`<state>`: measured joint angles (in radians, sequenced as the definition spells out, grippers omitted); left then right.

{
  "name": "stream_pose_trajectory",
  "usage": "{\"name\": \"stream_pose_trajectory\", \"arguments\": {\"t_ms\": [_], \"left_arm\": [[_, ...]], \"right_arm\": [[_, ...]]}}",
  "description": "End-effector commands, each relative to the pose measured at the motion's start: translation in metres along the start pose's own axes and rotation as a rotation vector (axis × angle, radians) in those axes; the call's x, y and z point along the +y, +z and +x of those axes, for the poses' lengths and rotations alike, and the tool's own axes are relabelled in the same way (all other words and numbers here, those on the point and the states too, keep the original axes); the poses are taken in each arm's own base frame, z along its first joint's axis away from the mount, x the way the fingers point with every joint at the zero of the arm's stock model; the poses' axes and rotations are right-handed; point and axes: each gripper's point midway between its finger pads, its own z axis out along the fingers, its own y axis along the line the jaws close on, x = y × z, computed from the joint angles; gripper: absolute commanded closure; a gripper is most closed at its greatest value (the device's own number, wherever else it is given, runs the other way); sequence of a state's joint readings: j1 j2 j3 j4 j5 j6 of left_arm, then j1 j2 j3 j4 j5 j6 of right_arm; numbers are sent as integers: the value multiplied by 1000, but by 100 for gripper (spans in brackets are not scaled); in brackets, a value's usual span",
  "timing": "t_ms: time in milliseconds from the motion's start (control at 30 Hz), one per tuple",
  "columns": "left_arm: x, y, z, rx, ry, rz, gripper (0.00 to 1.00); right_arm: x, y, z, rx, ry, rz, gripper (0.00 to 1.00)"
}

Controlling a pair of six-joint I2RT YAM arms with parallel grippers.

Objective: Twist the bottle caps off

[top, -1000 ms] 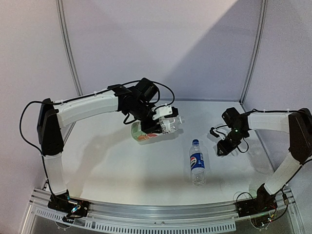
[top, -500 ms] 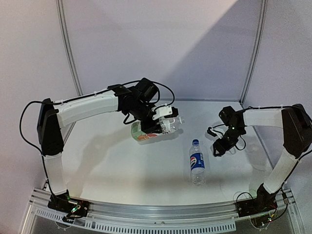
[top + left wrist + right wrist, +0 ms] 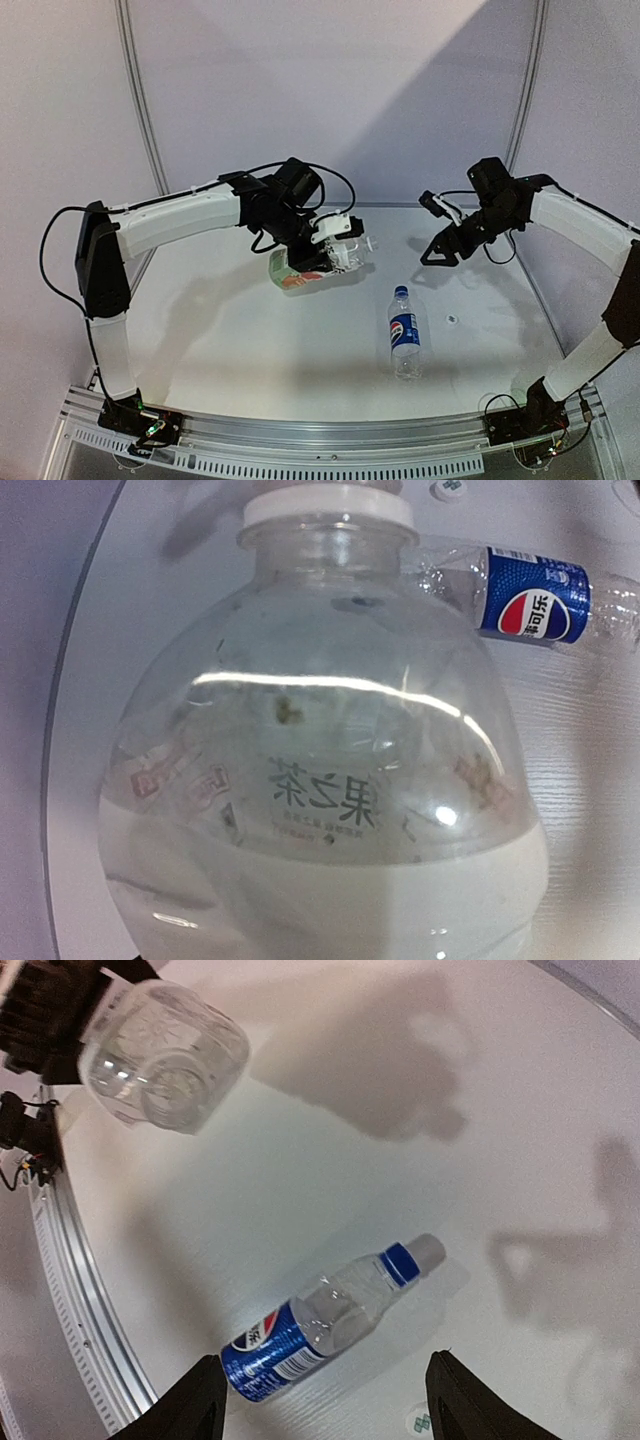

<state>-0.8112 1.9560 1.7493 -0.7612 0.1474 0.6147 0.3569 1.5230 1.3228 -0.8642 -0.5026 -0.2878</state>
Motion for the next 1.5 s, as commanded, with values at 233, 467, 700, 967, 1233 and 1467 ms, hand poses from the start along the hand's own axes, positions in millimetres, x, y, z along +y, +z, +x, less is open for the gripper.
{"name": "stream_pose_trajectory", "arguments": {"t_ms": [233, 467, 700, 967, 1233, 1467], "left_arm": [[12, -31, -30, -122, -10, 7, 100], [11, -34, -38, -144, -7, 22, 100], [13, -34, -43, -153, 1, 25, 100], [14, -33, -46, -160, 2, 27, 100], [13, -29, -48, -156, 15, 31, 100], [15, -29, -50, -156, 23, 21, 100]], "right_arm": [[73, -30, -79, -231, -30, -354, 28], [78, -9, -97, -219, 57, -427, 25], [80, 0, -102, -213, 144, -492, 34], [79, 11, -99, -188, 181, -492, 42], [81, 13, -108, -210, 211, -539, 51], [79, 18, -111, -206, 208, -531, 65]]}}
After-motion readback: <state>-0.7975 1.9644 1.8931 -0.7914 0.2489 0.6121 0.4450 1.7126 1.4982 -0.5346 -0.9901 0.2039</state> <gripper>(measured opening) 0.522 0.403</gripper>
